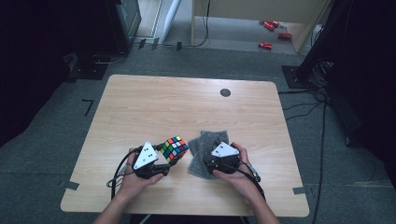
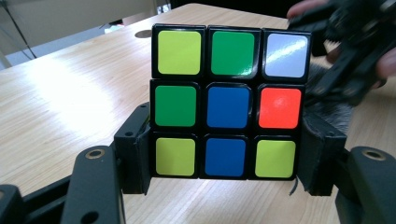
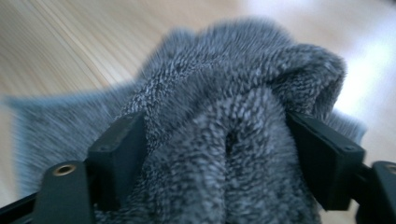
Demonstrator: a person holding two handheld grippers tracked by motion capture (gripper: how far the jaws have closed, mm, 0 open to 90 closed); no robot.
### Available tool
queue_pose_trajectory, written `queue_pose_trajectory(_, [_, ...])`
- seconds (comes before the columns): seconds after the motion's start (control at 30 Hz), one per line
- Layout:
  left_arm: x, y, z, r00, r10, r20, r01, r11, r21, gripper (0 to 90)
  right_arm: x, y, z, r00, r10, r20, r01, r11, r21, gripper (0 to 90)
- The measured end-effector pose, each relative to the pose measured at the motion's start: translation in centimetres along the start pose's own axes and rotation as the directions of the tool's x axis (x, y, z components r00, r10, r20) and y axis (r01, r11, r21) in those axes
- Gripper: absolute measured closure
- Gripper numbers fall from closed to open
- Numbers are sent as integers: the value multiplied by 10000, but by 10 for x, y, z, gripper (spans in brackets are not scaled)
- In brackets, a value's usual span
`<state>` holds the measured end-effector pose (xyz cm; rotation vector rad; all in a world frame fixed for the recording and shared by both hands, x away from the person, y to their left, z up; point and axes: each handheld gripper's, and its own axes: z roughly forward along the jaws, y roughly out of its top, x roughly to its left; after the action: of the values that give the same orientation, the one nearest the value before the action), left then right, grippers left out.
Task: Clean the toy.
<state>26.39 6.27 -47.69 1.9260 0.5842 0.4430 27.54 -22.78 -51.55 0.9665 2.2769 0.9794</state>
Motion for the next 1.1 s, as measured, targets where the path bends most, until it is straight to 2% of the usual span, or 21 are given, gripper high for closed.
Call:
queue_pose_trajectory(0.03, [0, 0, 0, 10000, 21, 19, -21, 10000, 30, 347, -1, -2, 3, 10000, 95, -26, -94, 9998, 193, 275])
queue_pose_trajectory(0.07, [0, 0, 1, 10000, 24, 55, -24, 10000, 46, 346, -2, -4, 3, 9998, 206, -52, -206, 9997, 129, 303])
queue_pose_trajectory(0.2, [-1, -1, 1, 9999, 44, 119, -45, 10000, 85, 347, -5, -7, 3, 9961, 876, -48, -877, 9961, -103, 549])
queue_pose_trajectory(0.3, [-1, -1, 1, 9998, 94, 164, -96, 9998, 147, 346, -6, -4, -2, 9948, 1018, 32, -1017, 9947, -118, 652])
queue_pose_trajectory(0.33, [-2, -1, 2, 9997, 158, 175, -161, 9997, 180, 347, -6, -2, -6, 9935, 1139, 55, -1137, 9932, -239, 663])
queue_pose_trajectory(0.4, [-3, -2, 3, 9995, 236, 223, -241, 9995, 221, 347, -6, 6, -17, 9881, 1527, -179, -1537, 9840, -907, 671])
queue_pose_trajectory(0.5, [-6, -2, 6, 9987, 334, 388, -346, 9989, 315, 347, 1, 23, -43, 9761, 1789, -1237, -2045, 9487, -2410, 671])
queue_pose_trajectory(0.53, [-7, -2, 7, 9984, 348, 445, -362, 9988, 316, 347, 7, 31, -54, 9695, 1664, -1800, -2147, 9307, -2960, 670])
queue_pose_trajectory(0.6, [-12, -1, 8, 9966, 535, 629, -557, 9979, 336, 346, 19, 43, -66, 9586, 1368, -2497, -2214, 9096, -3516, 668])
queue_pose_trajectory(0.67, [-18, 0, 10, 9934, 790, 830, -819, 9961, 315, 347, 32, 53, -73, 9483, 992, -3015, -2169, 8960, -3875, 666])
queue_pose_trajectory(0.7, [-22, 1, 10, 9914, 858, 987, -889, 9957, 268, 346, 37, 56, -74, 9429, 938, -3195, -2214, 8934, -3910, 666])
queue_pose_trajectory(0.73, [-25, 2, 9, 9884, 1020, 1121, -1038, 9946, 98, 347, 40, 57, -73, 9327, 957, -3477, -2341, 8941, -3817, 666])
queue_pose_trajectory(0.77, [-28, 4, 8, 9882, 1056, 1109, -1062, 9943, -1, 347, 42, 56, -69, 9277, 992, -3600, -2376, 9005, -3641, 665])
queue_pose_trajectory(0.8, [-29, 5, 8, 9895, 1070, 968, -1081, 9941, 59, 346, 42, 53, -65, 9344, 1000, -3418, -2298, 9026, -3641, 662])
queue_pose_trajectory(0.87, [-28, 6, 6, 9887, 1049, 1067, -1039, 9945, -144, 347, 34, 46, -60, 9194, 1553, -3613, -2917, 8855, -3616, 663])
queue_pose_trajectory(0.9, [-27, 6, 4, 9885, 960, 1170, -932, 9952, -287, 348, 29, 42, -58, 9241, 1790, -3375, -2997, 8876, -3498, 665])
queue_pose_trajectory(0.93, [-25, 7, 2, 9887, 917, 1188, -874, 9953, -409, 348, 24, 38, -56, 9353, 1904, -2982, -2902, 8951, -3385, 667])
queue_pose_trajectory(0.97, [-24, 7, 1, 9891, 842, 1204, -783, 9955, -530, 348, 18, 34, -53, 9423, 2089, -2615, -2873, 9057, -3118, 667])
queue_pose_trajectory(1.03, [-21, 9, -1, 9898, 629, 1280, -550, 9964, -643, 348, 12, 30, -49, 9507, 2292, -2091, -2815, 9205, -2709, 667])
queue_pose_trajectory(1.07, [-20, 9, 0, 9907, 677, 1182, -612, 9965, -573, 349, 11, 29, -49, 9512, 2373, -1974, -2850, 9208, -2661, 667])
queue_pose_trajectory(1.1, [-21, 8, 1, 9913, 827, 1026, -790, 9961, -388, 349, 10, 30, -52, 9500, 2406, -1992, -2910, 9135, -2842, 667])
